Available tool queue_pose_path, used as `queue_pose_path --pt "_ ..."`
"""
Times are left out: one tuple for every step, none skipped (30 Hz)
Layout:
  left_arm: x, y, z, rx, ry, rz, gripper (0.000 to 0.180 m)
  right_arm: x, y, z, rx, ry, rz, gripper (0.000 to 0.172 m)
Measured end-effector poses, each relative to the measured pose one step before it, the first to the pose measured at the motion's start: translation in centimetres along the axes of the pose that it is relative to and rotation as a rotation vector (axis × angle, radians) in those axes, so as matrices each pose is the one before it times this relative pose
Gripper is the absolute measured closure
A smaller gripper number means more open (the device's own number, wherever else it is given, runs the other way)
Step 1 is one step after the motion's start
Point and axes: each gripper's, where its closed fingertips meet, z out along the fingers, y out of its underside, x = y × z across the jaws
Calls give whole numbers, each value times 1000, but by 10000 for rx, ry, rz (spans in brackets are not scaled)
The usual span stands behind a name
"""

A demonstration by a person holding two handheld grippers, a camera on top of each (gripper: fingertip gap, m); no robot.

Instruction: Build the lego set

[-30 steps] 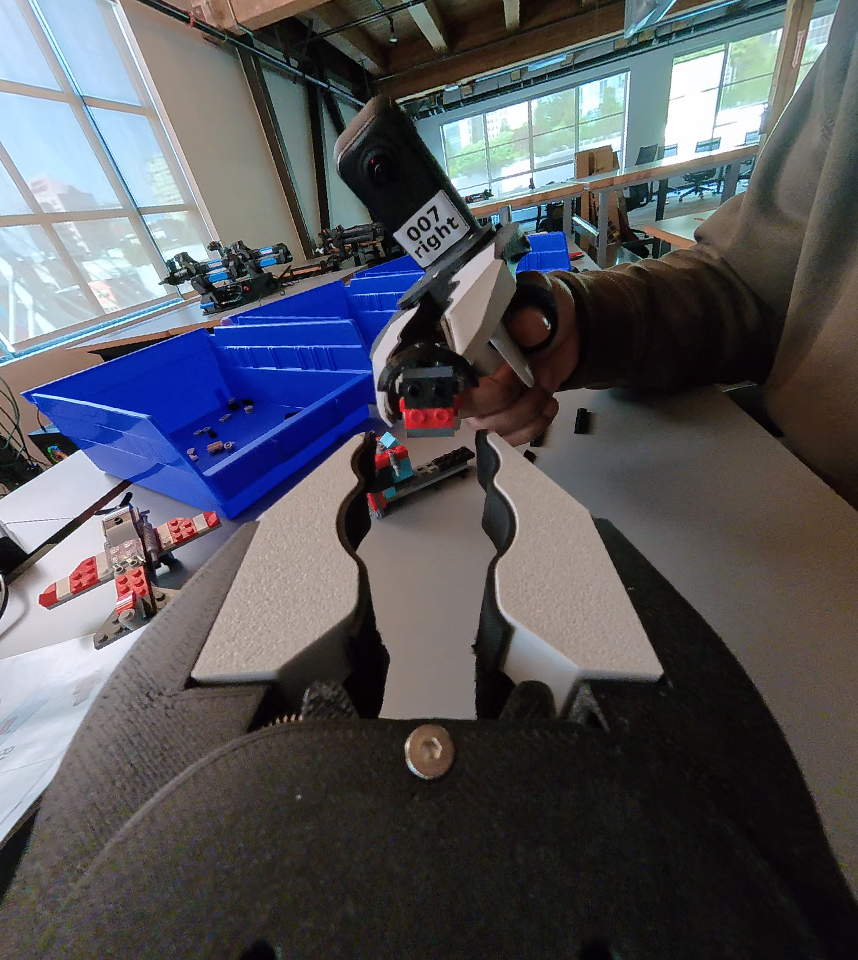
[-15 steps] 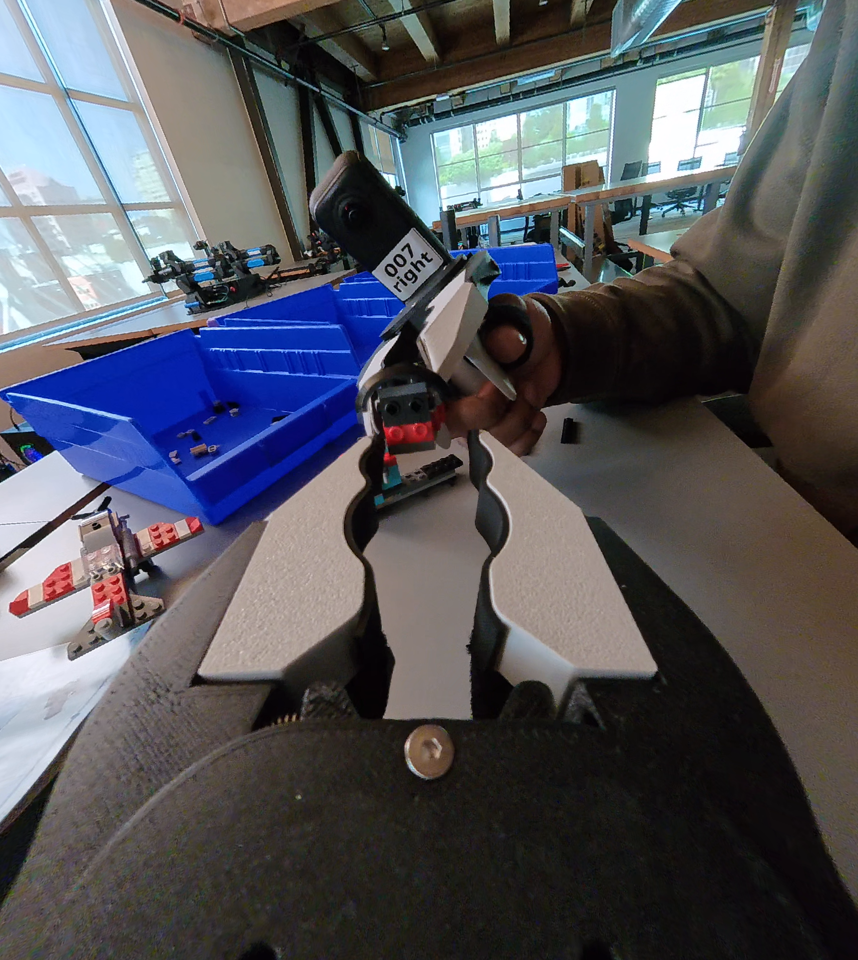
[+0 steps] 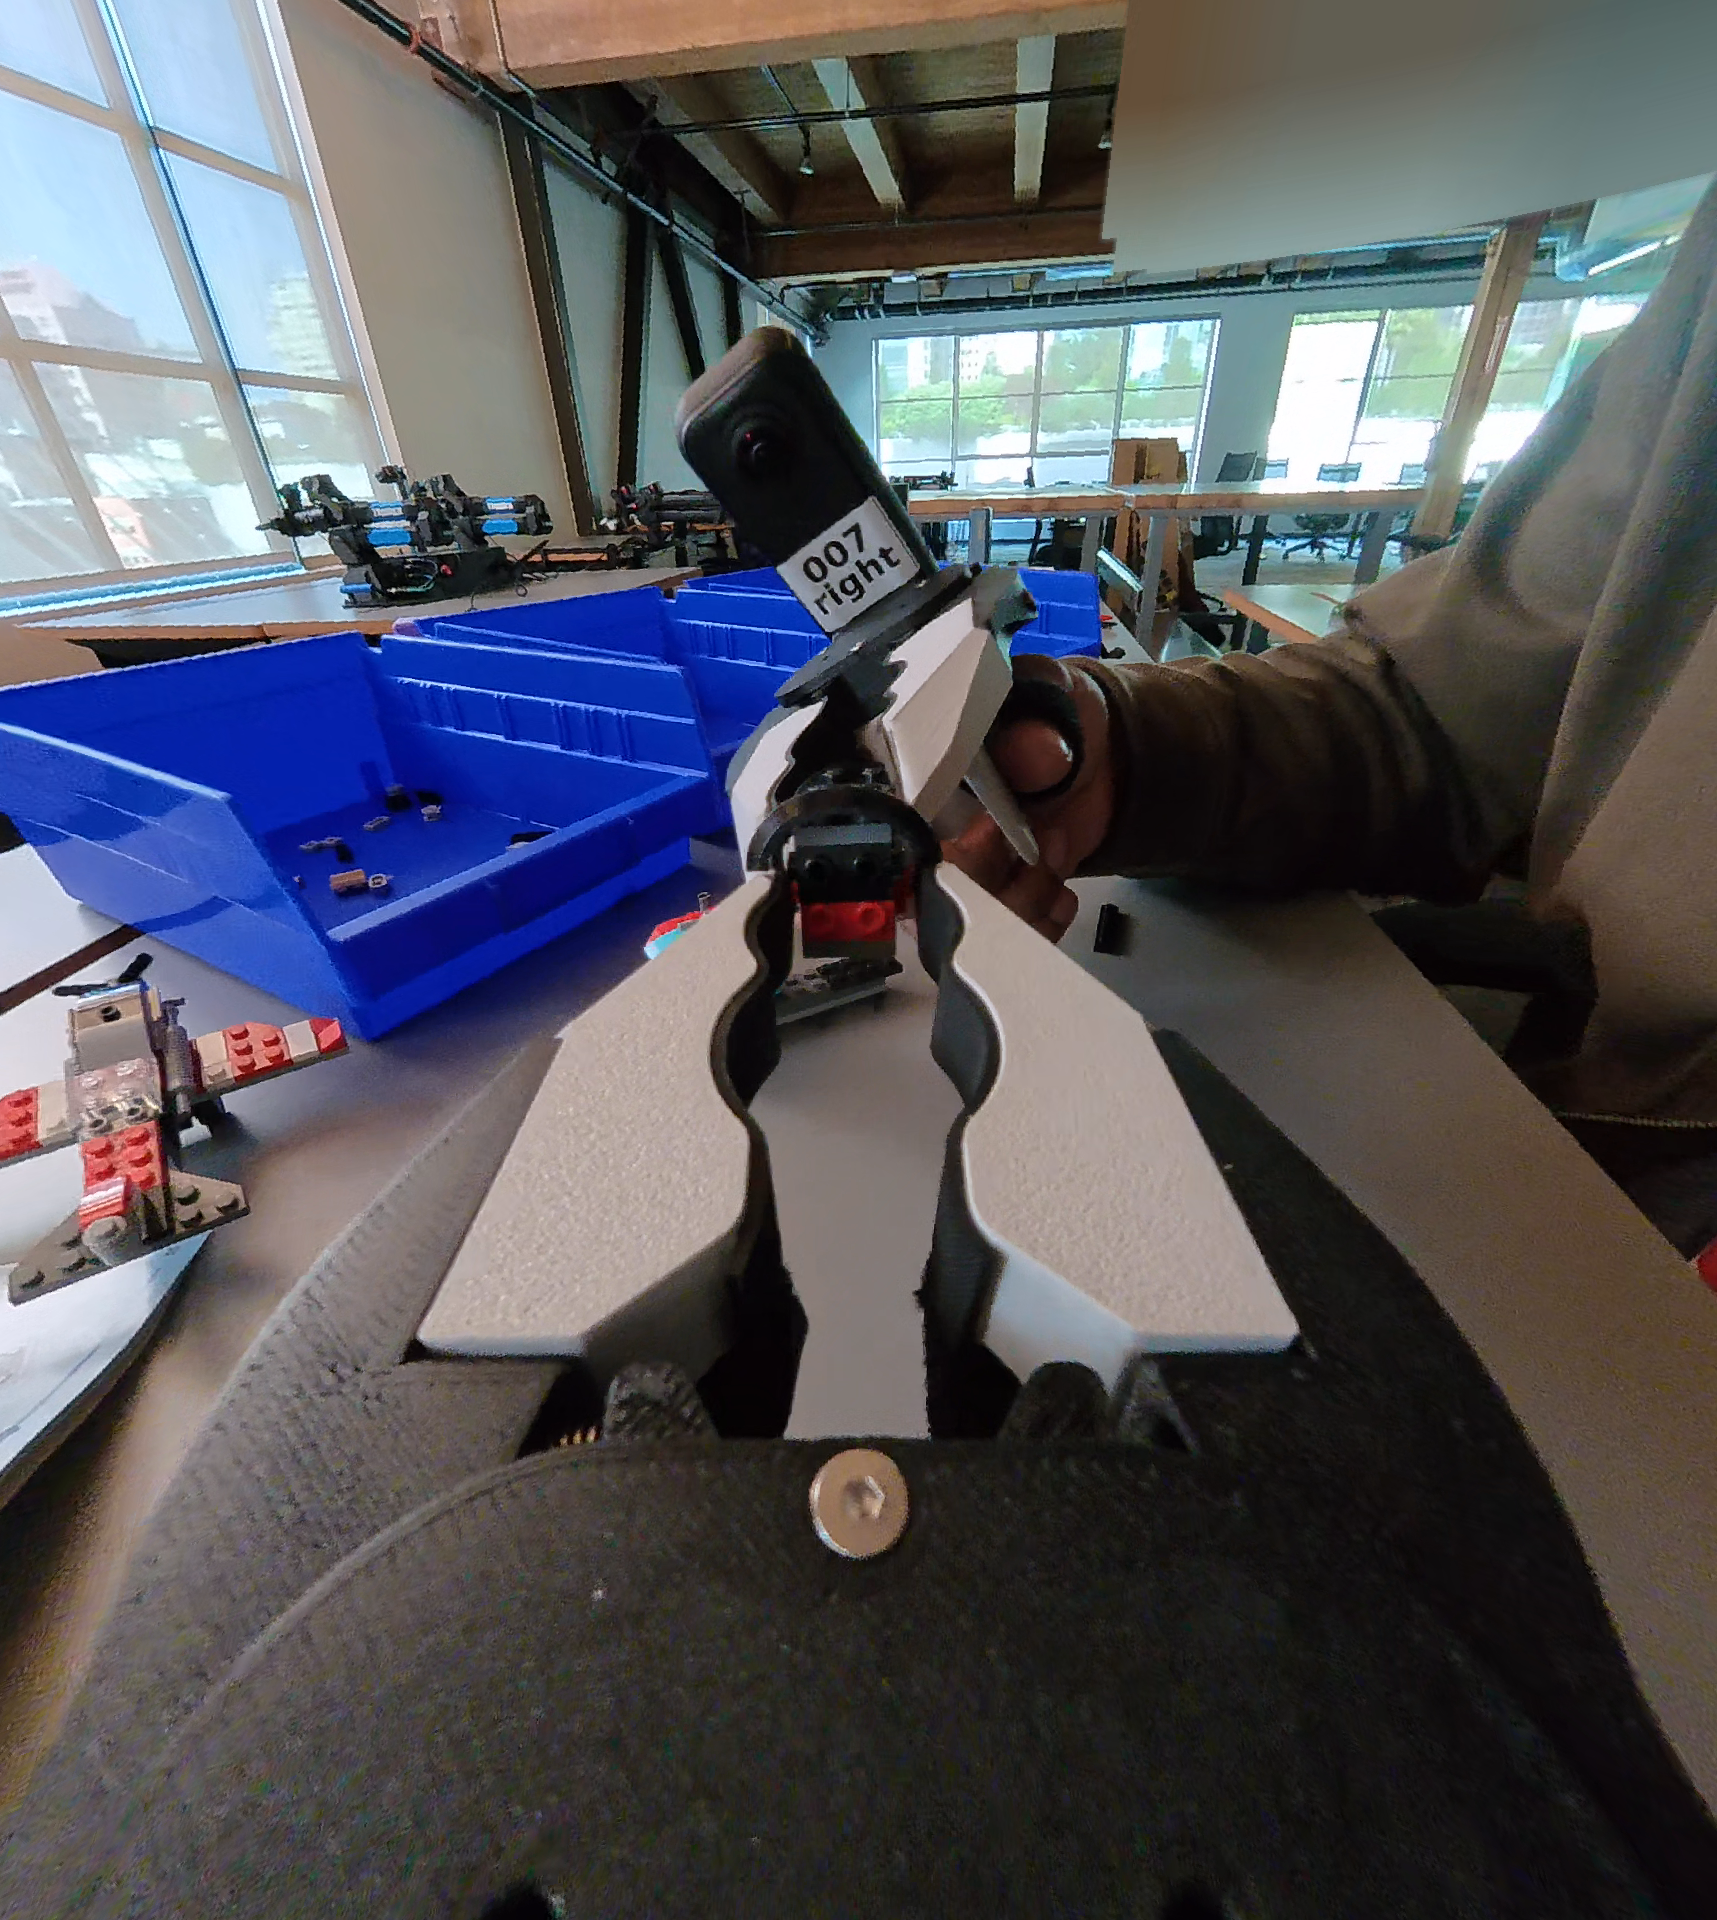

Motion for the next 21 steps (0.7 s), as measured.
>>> queue_pose_path --pt "-23 -20 36 39 41 -134 156 -27 -78 -37 31 -4 -15 138" --pt "-48 -3 26 32 24 -143 156 46 -114 -36 50 53 -41 138" --pt "-60 -44 17 59 21 -146 156 66 -117 -65 60 65 -34 138" --pt "-40 -86 -10 78 26 -153 156 52 -131 -62 64 34 2 137" --pt "0 -139 -23 112 46 -143 156 18 -147 -77 74 17 22 137" --pt "-11 -172 -68 131 35 -119 156 49 -154 -83 77 33 17 135" --pt "-56 -182 -92 127 10 -102 156 39 -176 -86 82 33 8 133" --pt "-85 -206 -129 131 -6 -110 156 12 -175 -96 89 1 11 132" --pt "-138 -241 -151 154 -24 -140 156 -8 -195 -91 106 -16 23 131" --pt "-144 -259 -158 173 -31 -166 156 -3 -216 -77 126 -13 27 129" --pt "-152 -264 -179 184 -40 -157 156 0 -190 -71 119 -5 22 127" --pt "-154 -272 -179 175 -66 -110 156 -14 -179 -71 96 -5 4 125" --pt "-158 -262 -172 158 -95 -58 156 -41 -187 -73 96 -7 -30 122" --pt "-150 -291 -178 161 -124 -3 156 -90 -194 -67 106 -25 -70 120" --pt "-109 -290 -179 145 -129 36 156 -96 -171 -54 88 -25 -93 119" --pt "-69 -243 -156 114 -125 80 156 -51 -78 -23 48 6 -99 119" --pt "-50 -181 -126 68 -122 109 156 7 -2 8 -1 46 -116 119" --pt "-30 -93 -70 19 -113 111 156 20 71 31 -46 81 -149 120" --pt "41 -74 -46 18 -74 111 156 4 105 34 -65 88 -172 121" --pt "85 -58 -38 25 -34 85 156 2 78 49 -73 99 -180 122" --pt "44 -49 -13 18 -39 51 156 20 90 45 -75 118 -181 123"
